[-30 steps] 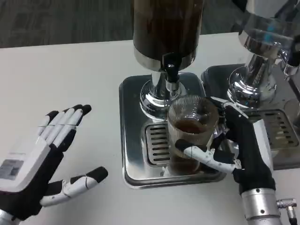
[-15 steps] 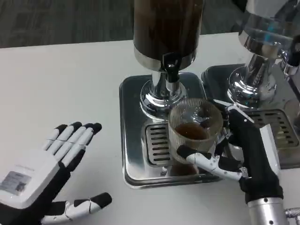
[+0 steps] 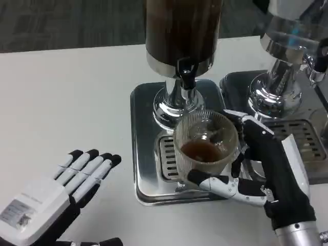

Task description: Grasp the cup under the faucet to collect the drink, then remove the cup.

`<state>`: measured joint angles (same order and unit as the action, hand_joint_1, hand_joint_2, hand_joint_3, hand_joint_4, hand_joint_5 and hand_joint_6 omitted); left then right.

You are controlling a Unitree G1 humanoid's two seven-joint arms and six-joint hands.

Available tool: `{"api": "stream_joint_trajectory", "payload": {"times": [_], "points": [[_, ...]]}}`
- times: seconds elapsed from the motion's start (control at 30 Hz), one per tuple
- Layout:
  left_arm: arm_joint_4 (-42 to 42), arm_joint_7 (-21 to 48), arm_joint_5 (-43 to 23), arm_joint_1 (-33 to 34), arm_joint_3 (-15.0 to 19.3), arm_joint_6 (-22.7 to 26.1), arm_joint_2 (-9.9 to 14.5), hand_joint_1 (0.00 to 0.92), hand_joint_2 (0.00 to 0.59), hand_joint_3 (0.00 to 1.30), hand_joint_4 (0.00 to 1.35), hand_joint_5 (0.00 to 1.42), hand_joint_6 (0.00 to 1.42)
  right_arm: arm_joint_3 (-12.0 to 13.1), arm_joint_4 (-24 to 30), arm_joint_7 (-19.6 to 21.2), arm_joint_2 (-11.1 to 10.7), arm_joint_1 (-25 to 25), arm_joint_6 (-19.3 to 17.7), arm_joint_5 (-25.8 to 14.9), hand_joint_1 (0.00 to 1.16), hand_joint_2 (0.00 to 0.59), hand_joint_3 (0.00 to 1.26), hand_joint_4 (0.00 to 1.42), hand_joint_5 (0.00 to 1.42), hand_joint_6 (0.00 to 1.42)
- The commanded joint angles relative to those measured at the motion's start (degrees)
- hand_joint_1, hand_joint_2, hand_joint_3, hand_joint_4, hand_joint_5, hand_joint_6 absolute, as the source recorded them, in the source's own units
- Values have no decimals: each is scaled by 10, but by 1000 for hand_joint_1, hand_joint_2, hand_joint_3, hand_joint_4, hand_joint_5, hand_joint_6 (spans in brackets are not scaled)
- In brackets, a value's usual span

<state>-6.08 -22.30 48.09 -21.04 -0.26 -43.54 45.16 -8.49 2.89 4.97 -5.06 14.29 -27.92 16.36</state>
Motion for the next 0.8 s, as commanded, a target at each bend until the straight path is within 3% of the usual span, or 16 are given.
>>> {"api": "stream_joint_trajectory", "payload": {"times": [0.03,0.3,0.6,0.8], "points": [[14,-14,21,-26,4,-7,13,0,178,0,0,0,0,-6,33,-22,-2,20,0,-26,1047,141,572,619,765,1179],[24,-41,40,-63,16,-11,15,0,186,0,0,0,0,-13,85,-62,-16,52,9,-38,1047,141,573,636,766,1198],[29,-50,40,-81,17,-11,9,0,191,0,0,0,0,-27,118,-71,-14,76,22,-36,1039,136,574,636,766,1202],[46,-36,42,-77,5,2,-5,0,192,0,0,0,0,-18,119,-82,-24,75,23,-52,1036,133,579,636,772,1204]]}}
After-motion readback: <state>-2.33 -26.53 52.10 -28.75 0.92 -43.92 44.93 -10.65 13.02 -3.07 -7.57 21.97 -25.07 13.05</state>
